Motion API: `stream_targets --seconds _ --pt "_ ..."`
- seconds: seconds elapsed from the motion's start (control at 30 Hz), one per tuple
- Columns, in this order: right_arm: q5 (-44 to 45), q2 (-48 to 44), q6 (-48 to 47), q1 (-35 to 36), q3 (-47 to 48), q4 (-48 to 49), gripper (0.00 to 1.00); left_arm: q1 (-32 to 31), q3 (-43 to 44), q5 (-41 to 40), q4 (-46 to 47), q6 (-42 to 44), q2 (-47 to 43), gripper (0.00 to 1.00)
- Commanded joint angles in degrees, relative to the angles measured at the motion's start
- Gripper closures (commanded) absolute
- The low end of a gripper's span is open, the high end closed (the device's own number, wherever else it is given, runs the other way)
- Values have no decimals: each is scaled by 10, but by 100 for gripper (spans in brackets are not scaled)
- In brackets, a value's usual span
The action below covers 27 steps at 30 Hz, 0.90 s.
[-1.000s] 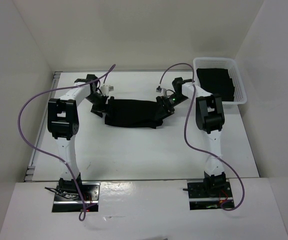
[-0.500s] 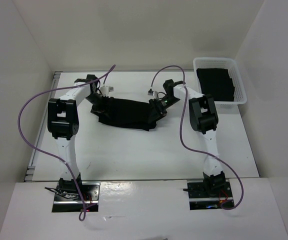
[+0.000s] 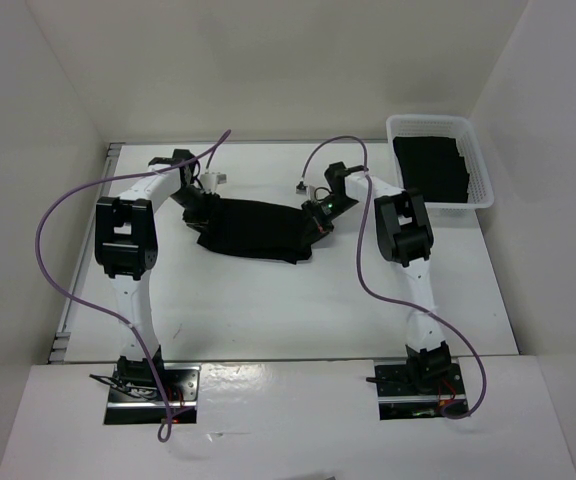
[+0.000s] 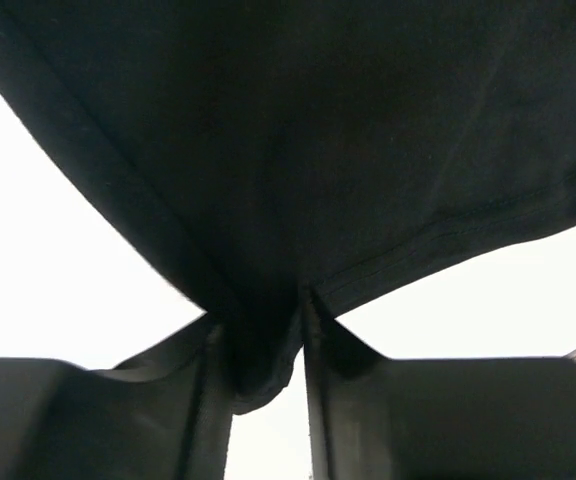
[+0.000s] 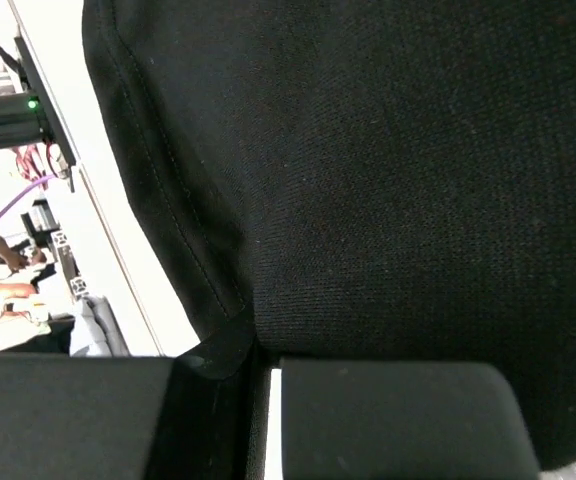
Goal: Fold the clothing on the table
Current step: Fold the skirt
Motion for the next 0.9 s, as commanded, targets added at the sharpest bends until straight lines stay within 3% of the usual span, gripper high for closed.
stream_targets --seconds 0.0,0.27,0.43,0.7,0.8,0.83,0.87 --pt "45 -7 4 10 15 30 100 3 8 6 -10 2 -3 68" --pt "242 -76 21 -5 7 93 100 3 8 6 -29 19 -3 70" --pt "290 -76 16 -40 51 82 100 3 8 18 -35 31 -3 66" --pt "371 -76 -6 -60 77 87 100 3 13 63 -73 57 8 45" --pt "361 -76 -11 -60 90 87 100 3 13 63 -73 57 8 43" --pt "355 -76 -11 -60 90 82 97 3 13 63 -73 57 8 43" --pt "347 -76 -11 -60 95 82 85 3 13 63 -73 57 8 42"
